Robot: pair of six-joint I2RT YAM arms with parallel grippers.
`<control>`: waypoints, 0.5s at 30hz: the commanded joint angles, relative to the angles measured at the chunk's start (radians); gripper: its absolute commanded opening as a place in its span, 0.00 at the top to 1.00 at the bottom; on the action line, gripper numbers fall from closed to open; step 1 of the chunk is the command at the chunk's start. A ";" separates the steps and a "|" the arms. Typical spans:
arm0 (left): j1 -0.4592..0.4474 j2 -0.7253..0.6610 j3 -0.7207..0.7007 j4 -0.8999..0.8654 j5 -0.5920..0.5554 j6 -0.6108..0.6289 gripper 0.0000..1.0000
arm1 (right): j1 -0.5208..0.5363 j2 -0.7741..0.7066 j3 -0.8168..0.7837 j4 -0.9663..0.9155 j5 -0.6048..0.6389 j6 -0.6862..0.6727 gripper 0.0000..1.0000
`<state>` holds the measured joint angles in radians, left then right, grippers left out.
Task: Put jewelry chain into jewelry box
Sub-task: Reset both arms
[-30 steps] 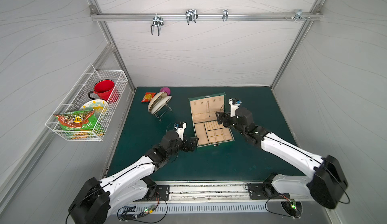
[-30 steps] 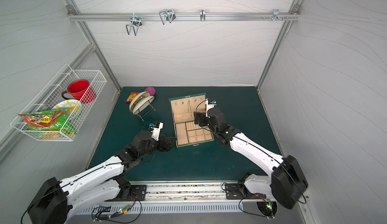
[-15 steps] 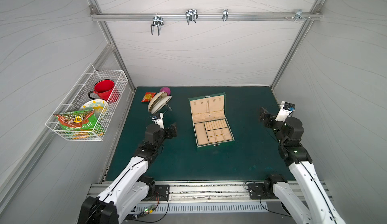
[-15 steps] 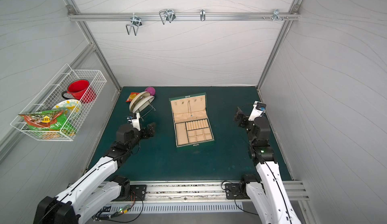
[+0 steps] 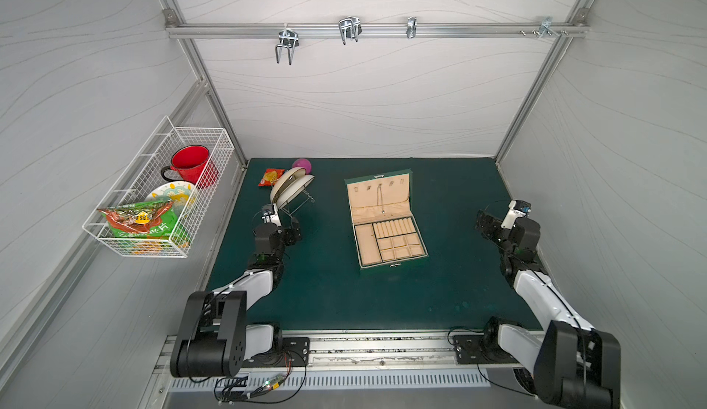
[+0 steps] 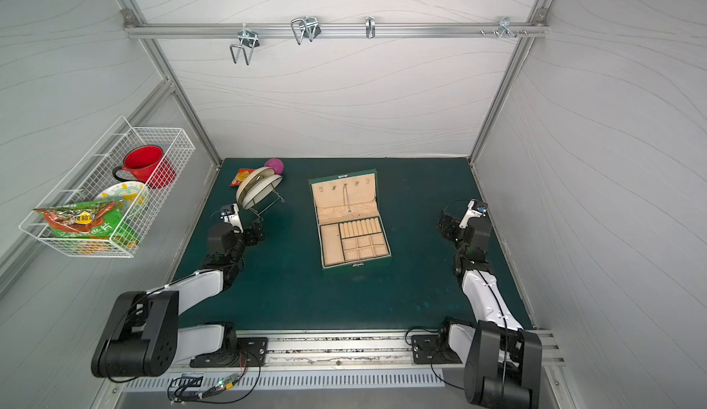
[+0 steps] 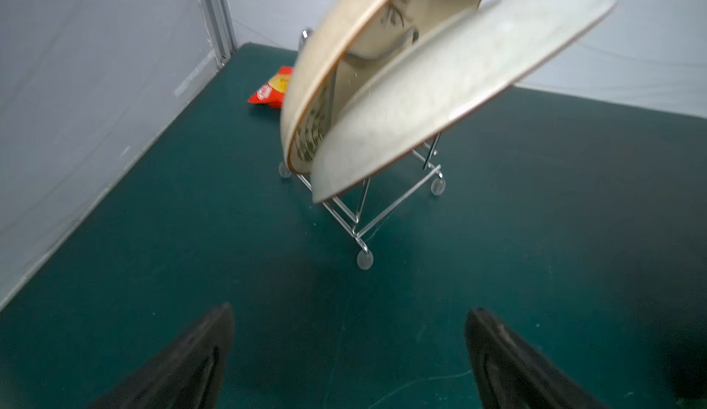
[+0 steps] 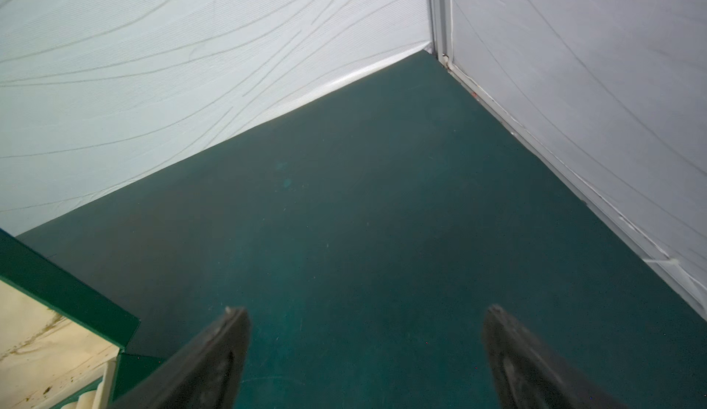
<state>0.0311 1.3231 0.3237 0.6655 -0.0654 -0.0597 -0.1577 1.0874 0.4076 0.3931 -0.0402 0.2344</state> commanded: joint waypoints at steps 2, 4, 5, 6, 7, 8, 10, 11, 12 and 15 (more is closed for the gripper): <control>0.010 0.127 -0.011 0.299 0.114 0.079 0.00 | 0.071 0.112 -0.030 0.261 -0.013 -0.142 0.01; 0.010 0.184 -0.014 0.347 0.172 0.103 0.00 | 0.108 0.178 -0.045 0.360 -0.021 -0.180 0.01; 0.010 0.210 -0.015 0.373 0.196 0.113 0.00 | 0.111 0.192 -0.037 0.367 -0.046 -0.186 0.01; 0.010 0.232 -0.016 0.400 0.209 0.121 0.00 | 0.110 0.179 -0.020 0.311 -0.058 -0.195 0.01; 0.010 0.231 -0.011 0.385 0.216 0.123 0.00 | 0.109 0.185 -0.040 0.356 -0.059 -0.187 0.01; 0.010 0.217 0.004 0.329 0.227 0.129 0.00 | 0.101 0.194 -0.065 0.438 -0.081 -0.179 0.01; 0.011 0.227 0.047 0.270 0.228 0.128 0.00 | 0.094 0.183 -0.078 0.443 -0.092 -0.173 0.01; 0.014 0.228 0.069 0.222 0.217 0.119 0.00 | 0.092 0.171 -0.072 0.399 -0.090 -0.177 0.01; 0.016 0.223 0.075 0.203 0.204 0.110 0.00 | 0.095 0.165 -0.067 0.360 -0.085 -0.186 0.01; 0.026 0.233 0.105 0.161 0.124 0.063 0.00 | 0.096 0.234 -0.064 0.349 -0.079 -0.177 0.01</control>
<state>0.0410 1.5459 0.3775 0.8516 0.1013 0.0326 -0.0593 1.2808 0.3408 0.7261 -0.1066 0.0700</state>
